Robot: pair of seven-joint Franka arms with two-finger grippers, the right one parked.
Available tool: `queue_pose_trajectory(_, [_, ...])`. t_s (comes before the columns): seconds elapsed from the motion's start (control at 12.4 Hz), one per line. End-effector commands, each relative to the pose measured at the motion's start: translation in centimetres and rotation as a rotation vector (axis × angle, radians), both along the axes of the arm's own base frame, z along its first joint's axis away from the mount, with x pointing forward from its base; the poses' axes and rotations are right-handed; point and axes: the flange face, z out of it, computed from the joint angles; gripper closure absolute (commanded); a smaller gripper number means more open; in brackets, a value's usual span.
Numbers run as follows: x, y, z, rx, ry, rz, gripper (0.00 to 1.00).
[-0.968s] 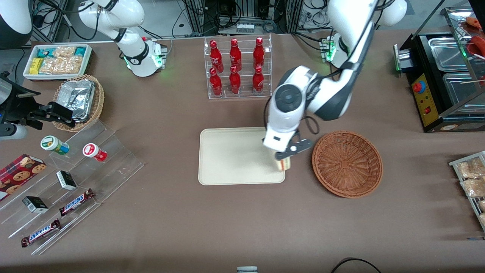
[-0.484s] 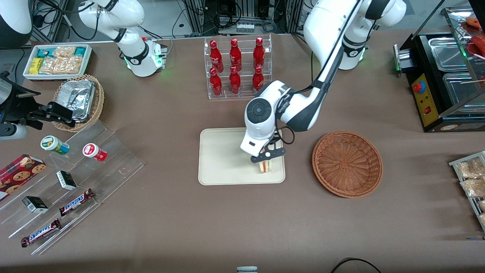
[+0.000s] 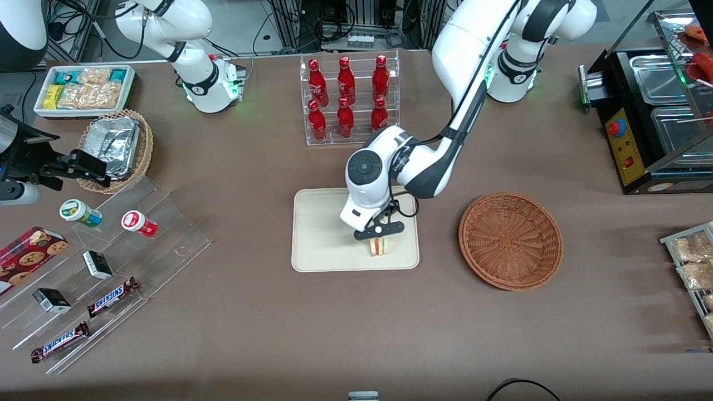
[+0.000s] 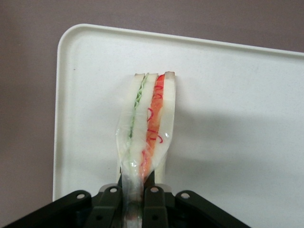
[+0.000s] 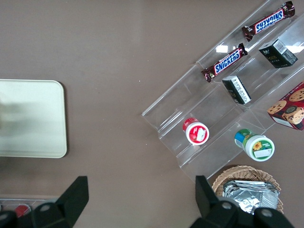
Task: Place sandwich from basket to tray
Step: 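Lower the sandwich onto the tray and open the left gripper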
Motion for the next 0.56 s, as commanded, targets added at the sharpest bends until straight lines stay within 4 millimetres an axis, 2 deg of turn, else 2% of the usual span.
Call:
queue_pose_trajectory(0.0, [0.2, -1.1, -0.7, 0.016, -0.026, -0.042, 1.0])
queue_pose_trajectory(0.08, [0.2, -1.1, -0.6, 0.014, -0.027, -0.042, 1.0])
queue_pose_trajectory(0.24, [0.3, -1.0, 0.0, 0.014, -0.032, -0.031, 0.01])
queue_pose_trajectory(0.48, [1.0, 0.3, 4.3, 0.016, -0.031, -0.003, 0.0])
